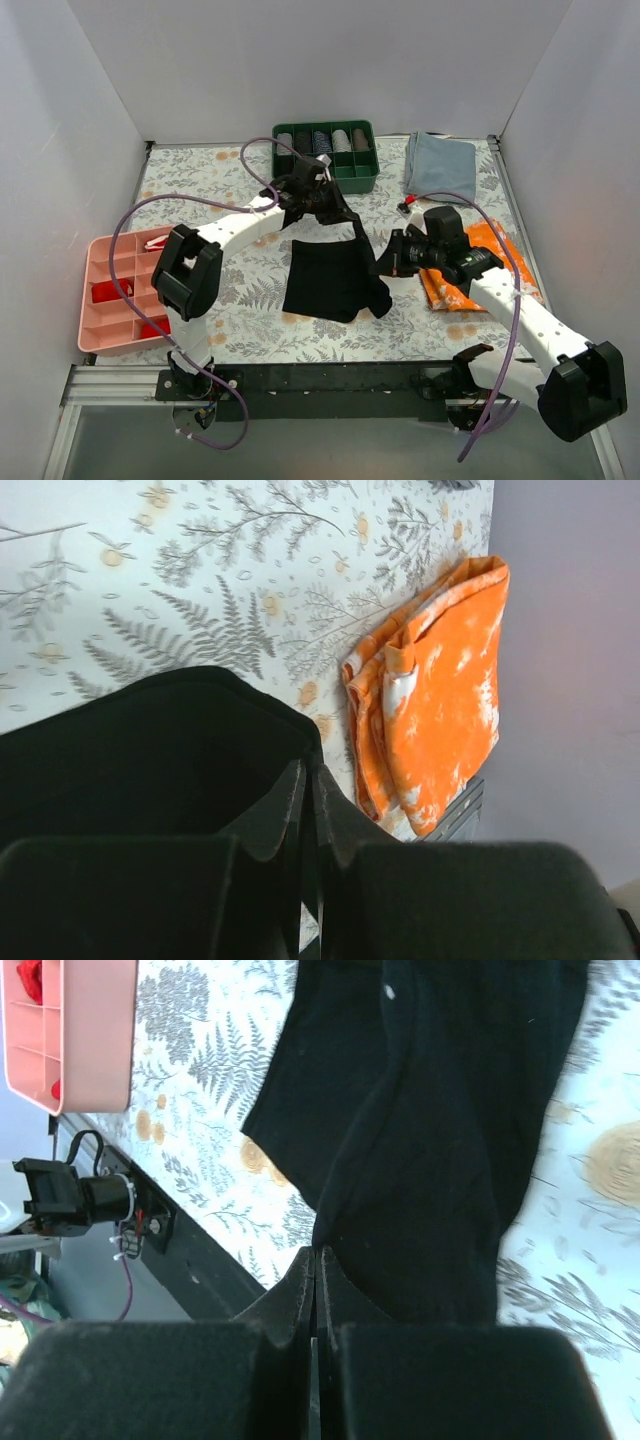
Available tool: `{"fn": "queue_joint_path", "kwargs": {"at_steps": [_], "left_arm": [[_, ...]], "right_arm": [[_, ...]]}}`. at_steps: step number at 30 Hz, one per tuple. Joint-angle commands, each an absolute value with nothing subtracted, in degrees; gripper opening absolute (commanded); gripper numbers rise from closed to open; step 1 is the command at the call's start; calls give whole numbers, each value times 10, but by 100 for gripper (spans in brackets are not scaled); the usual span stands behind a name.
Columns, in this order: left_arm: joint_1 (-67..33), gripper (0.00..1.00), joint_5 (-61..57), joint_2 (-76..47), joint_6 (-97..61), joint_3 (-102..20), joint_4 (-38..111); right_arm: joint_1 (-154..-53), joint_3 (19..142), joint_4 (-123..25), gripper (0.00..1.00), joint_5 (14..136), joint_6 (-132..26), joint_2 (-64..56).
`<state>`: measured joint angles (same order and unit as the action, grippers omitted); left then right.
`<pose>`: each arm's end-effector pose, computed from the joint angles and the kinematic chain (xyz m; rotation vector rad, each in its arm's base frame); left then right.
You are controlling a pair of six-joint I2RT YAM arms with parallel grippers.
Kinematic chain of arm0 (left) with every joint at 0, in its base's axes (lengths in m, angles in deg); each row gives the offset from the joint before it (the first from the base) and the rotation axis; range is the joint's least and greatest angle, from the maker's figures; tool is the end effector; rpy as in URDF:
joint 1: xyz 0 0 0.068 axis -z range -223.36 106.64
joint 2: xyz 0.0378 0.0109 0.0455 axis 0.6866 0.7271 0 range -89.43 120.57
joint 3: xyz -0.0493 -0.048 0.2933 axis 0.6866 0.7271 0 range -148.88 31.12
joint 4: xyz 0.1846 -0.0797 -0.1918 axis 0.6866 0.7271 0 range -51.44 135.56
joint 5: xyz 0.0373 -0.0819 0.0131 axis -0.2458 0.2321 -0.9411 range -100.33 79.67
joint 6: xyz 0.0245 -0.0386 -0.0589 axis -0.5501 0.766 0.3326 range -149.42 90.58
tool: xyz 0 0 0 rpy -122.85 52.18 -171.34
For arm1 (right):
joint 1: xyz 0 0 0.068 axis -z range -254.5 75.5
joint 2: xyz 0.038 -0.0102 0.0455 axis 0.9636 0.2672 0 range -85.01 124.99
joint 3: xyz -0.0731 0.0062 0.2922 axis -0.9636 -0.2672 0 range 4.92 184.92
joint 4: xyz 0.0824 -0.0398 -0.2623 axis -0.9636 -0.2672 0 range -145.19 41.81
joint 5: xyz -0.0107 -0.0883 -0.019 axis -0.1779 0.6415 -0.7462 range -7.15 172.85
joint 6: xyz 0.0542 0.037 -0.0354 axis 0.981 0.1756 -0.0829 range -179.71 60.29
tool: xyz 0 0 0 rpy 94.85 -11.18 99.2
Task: Roll the underwear
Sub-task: Fold the underwear at the center of the board.
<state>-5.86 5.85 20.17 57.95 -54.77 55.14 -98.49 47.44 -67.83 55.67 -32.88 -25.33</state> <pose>0.3743 -0.3092 0.2525 -0.9730 2.5121 -1.2804 0.2115 0.1254 0.2690 -0.2217 2.3097 0.9979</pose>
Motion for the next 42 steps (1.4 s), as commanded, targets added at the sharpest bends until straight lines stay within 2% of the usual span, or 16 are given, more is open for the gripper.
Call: {"fn": "queue_joint_path", "kwargs": {"at_steps": [1, 15, 26, 42], "left_arm": [[-92, 0, 84, 134, 559, -487, 508], [-189, 0, 148, 65, 520, -367, 488], [-244, 0, 205, 88, 476, -301, 445], [-264, 0, 181, 131, 449, -301, 476]], "right_arm": [[-1043, 517, -628, 1, 594, -276, -224], [-1181, 607, -567, 1, 621, -217, -58], [-1200, 648, -534, 1, 613, -211, 61], [-1222, 709, -492, 1, 578, -199, 179]]}}
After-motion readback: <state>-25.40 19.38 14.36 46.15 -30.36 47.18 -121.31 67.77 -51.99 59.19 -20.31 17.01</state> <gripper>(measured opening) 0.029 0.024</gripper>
